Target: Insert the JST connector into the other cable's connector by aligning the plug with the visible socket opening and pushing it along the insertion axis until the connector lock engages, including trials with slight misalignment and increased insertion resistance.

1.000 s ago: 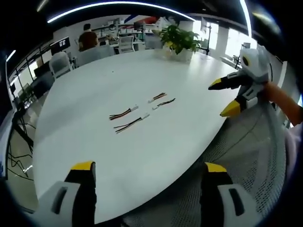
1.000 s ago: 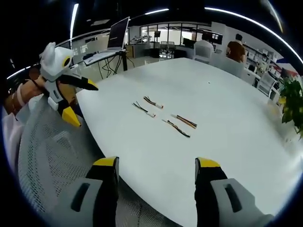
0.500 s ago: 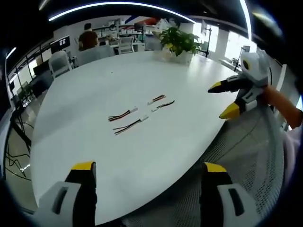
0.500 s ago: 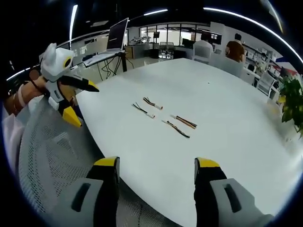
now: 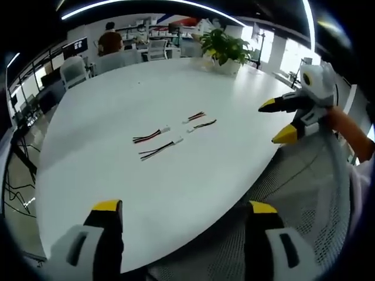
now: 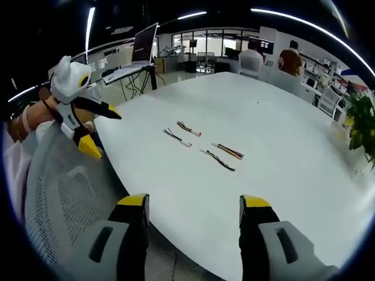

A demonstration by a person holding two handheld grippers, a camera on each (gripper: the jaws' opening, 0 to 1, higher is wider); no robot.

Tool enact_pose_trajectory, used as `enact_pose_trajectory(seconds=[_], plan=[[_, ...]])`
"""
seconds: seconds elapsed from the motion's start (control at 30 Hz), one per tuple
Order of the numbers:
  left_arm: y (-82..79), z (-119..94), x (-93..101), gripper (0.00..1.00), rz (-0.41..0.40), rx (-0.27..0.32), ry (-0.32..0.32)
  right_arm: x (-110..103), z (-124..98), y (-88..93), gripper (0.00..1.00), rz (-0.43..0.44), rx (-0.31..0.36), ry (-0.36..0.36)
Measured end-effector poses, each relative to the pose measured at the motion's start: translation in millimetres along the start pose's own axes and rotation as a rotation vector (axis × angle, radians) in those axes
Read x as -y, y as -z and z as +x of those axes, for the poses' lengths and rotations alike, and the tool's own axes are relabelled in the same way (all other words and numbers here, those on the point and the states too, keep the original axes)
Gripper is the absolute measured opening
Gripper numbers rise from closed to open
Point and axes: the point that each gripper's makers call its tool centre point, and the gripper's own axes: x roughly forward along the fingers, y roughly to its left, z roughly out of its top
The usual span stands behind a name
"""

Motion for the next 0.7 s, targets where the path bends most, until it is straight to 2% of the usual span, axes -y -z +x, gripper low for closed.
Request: enact_pose_trajectory(seconds=[0.03, 0.1, 0.27, 0.37, 0.43, 0.57, 0.67, 0.7], plan=[[-5.3, -2, -3.5, 0.81, 0.021, 0.031, -0.018, 0, 0, -0.7, 0.60, 0.005, 0.003, -0.004], [-8.4, -3, -4.4, 0.79, 0.027, 0.050, -0.021, -1, -1, -1.9, 0.60, 0.006, 0.006, -0.008], [-8.6, -4, -9.2, 0.79, -0.008, 0.050, -0.015, 7, -4, -5.9, 0.59, -0.017, 0.015, 0.007], [-12.4, -5, -12.6, 0.79, 0.003, 0.045, -0.021, 13, -7, -11.7, 0.59, -0.019, 0.032, 0.010], [-20.1, -7, -17.1, 0.79, 0.024, 0.055, -0.038, 17, -8, -16.4, 0.59, -0.027, 0.043, 0.010], [-40.6, -7, -19.4, 0.79, 0.044, 0.097, -0.025, 24, -8, -28.3, 0.59, -0.031, 0.072, 0.007], [-51.7, -5, -26.5, 0.77, 0.101, 0.104, -0.056, 34, -6, -33.8, 0.58, -0.062, 0.074, 0.022], [-55.8, -5, -26.8, 0.73, 0.135, 0.104, -0.053, 39, -7, -35.6, 0.58, -0.074, 0.071, 0.032]])
